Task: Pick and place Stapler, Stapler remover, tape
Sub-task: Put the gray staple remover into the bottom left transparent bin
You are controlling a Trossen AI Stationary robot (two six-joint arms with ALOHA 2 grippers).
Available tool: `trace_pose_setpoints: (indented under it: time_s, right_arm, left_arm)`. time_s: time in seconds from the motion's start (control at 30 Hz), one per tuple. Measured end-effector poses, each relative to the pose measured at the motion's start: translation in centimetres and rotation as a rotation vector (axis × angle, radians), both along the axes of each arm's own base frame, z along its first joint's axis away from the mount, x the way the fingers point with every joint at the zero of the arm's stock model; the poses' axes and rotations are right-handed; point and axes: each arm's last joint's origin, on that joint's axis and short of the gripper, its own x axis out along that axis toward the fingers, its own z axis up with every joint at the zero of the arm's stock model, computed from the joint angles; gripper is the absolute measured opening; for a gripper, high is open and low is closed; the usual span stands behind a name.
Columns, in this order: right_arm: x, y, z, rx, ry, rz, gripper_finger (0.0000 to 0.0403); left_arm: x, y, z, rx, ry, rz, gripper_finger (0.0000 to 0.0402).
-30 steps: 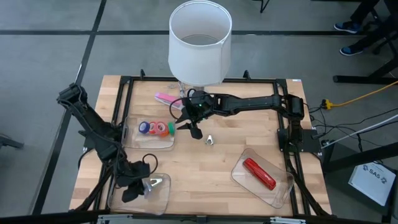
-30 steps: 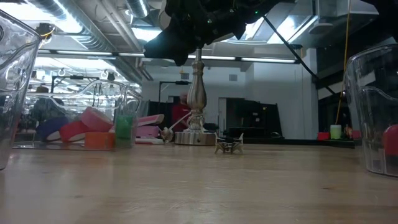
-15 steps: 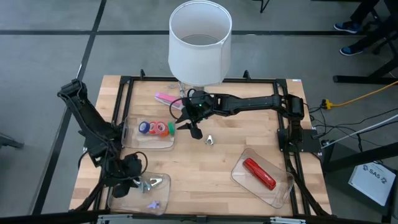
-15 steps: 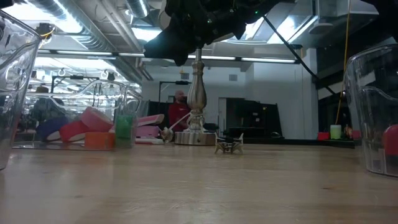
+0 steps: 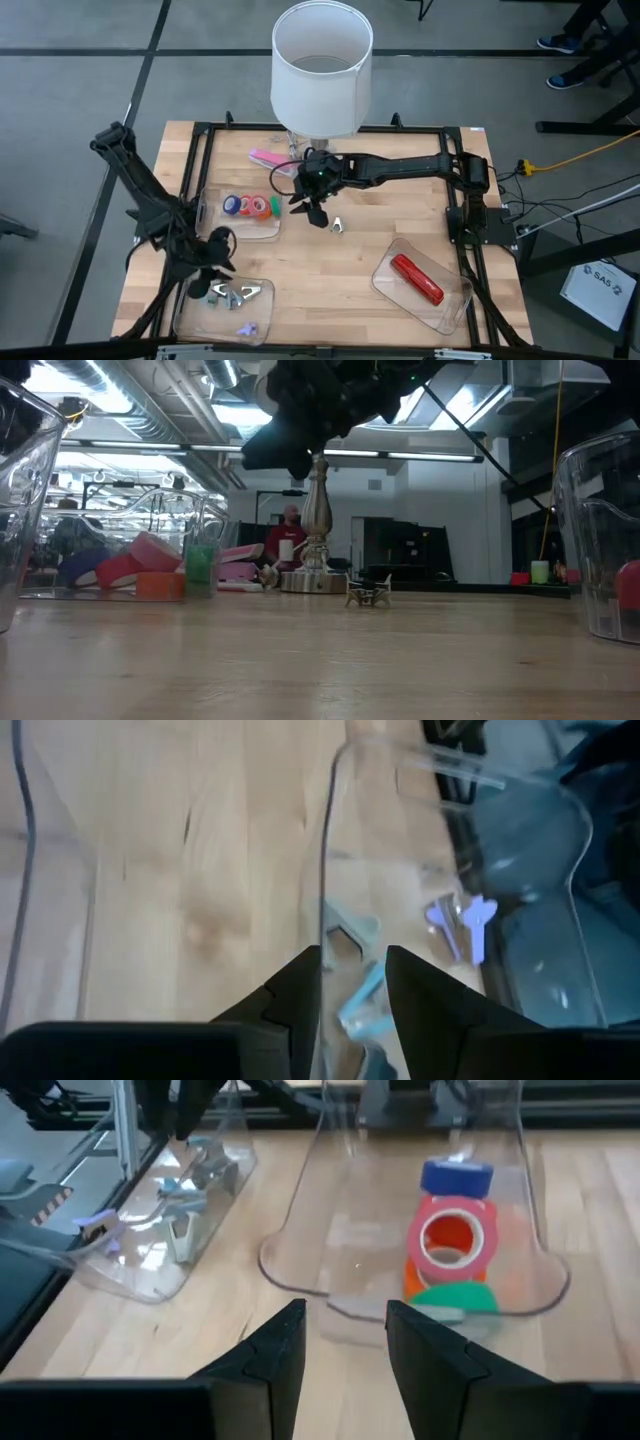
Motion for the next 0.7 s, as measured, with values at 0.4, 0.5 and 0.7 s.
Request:
trace_pose_setpoints:
  time_s: [0.4, 0.5, 0.7]
  right_arm:
    - [-0.5, 1.8, -0.6, 0.055, 0.085, 0.097, 0.0142]
    - [-0.8, 2.2, -0.8, 0.059, 0.125, 0.103, 0.0142]
    - [-1.2, 2.2, -1.2, 0.083, 0.194, 0.085, 0.0142]
  left_arm:
    - [-0.1, 4.0, -0.9, 0.083, -0.258, -0.030, 0.0109]
    - [0.1, 4.8, -0.4, 0.145, -0.312, -0.038, 0.0109]
    - [0.8, 5.9, -0.2, 0.189, -0.340, -0.105, 0.0109]
